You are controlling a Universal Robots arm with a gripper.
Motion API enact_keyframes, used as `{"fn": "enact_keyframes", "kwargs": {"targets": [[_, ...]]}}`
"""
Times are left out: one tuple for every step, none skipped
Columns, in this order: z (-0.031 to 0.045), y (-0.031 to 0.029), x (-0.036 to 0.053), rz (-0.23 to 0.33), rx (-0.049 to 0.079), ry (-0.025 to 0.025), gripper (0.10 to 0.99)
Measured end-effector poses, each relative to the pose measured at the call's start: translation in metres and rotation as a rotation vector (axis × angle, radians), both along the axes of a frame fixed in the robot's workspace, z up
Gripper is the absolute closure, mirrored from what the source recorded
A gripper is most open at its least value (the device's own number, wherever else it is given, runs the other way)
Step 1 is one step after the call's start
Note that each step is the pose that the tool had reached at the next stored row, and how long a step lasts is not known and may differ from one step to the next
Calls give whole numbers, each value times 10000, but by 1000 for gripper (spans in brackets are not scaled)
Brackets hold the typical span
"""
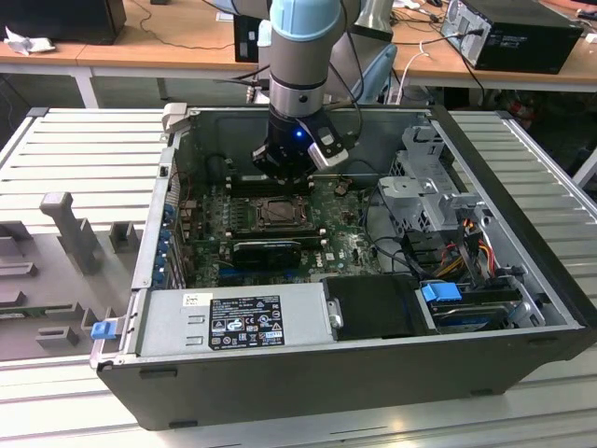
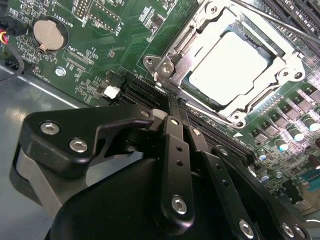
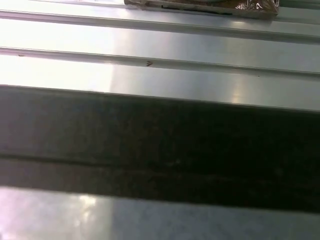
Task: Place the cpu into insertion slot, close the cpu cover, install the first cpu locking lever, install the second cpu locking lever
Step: 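Install the first cpu locking lever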
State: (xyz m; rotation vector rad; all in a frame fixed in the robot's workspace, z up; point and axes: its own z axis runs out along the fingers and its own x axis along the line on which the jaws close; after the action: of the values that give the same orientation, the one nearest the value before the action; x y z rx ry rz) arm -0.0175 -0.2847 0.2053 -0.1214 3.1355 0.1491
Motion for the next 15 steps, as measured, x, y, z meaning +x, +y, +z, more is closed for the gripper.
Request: {"fn": "enact_keyframes", "kwargs": {"targets": [[-1,0,1,-4,-10,0,980],[-3,1,0,-10,-23,0,980],[-6,2,1,-15,-43,-1,980],[-8,2,1,-19,-68,1,980],[-9,1,0,-20,-76,1,980],[-11,1,0,-23,-82,1,980],[-12,1,0,-27,-89,2,980],[-14,2,1,-29,-99,1,980],[-16,1,0,-35,-141,1,980],[-17,1,0,-36,-177,0,980],[-18,2,1,-37,-203,-1,980],[-19,2,2,-38,-236,-3,980],[-23,2,2,-40,-257,-1,980],[-29,2,1,-41,-258,0,980],[-34,2,1,-42,-258,-1,980]]}}
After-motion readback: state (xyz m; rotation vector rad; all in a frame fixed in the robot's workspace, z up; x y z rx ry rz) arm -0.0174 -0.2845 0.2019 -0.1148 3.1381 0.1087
